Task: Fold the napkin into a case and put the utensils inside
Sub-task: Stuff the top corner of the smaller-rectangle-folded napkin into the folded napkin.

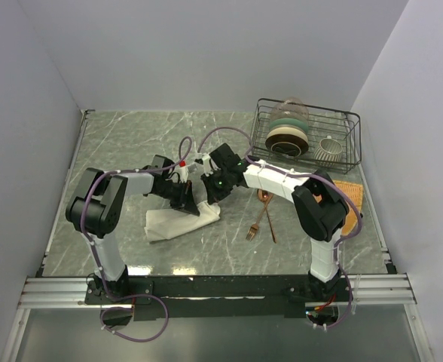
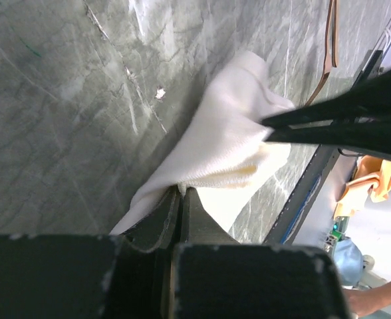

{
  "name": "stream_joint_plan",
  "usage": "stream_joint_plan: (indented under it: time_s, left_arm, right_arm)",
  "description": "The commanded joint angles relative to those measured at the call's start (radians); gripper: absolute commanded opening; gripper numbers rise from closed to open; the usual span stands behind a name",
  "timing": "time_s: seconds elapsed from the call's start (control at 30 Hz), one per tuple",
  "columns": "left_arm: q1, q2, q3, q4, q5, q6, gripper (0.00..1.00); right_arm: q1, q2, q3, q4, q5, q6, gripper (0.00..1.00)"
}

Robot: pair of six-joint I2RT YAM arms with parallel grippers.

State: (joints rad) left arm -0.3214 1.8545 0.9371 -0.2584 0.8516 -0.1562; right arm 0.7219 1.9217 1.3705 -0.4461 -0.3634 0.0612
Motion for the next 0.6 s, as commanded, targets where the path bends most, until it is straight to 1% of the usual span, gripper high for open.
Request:
stream_joint_plan:
  time_s: [0.0, 0.13, 0.37, 0.43, 0.5, 0.57]
  left_arm:
    - [-0.011, 0.054, 0.005, -0.048, -0.124, 0.018, 0.01]
    - [-0.015, 0.064, 0.015, -0.062, -0.151, 0.018, 0.01]
    - [-0.015, 0.068, 0.028, -0.068, -0.148, 0.011, 0.01]
    - [-0.015, 0.063, 0.025, -0.061, -0.138, 0.004, 0.01]
    - [-0.015, 0.058, 0.019, -0.058, -0.129, 0.001, 0.01]
    - [-0.015, 0.052, 0.009, -0.05, -0.126, 0.006, 0.01]
  right_arm:
    - [-0.007, -0.081, 0.006, 0.032, -0.032, 0.032, 0.0]
    - [-0.016, -0.095, -0.002, 0.044, -0.049, 0.048, 0.0]
    - [-0.016, -0.087, -0.016, 0.032, -0.069, 0.006, 0.0]
    - [-0.013, -0.061, -0.008, 0.02, -0.051, -0.001, 0.12]
    - [-0.013, -0.047, 0.002, 0.006, -0.023, -0.012, 0.21]
    - [-0.01, -0.058, -0.008, 0.029, 0.038, -0.023, 0.22]
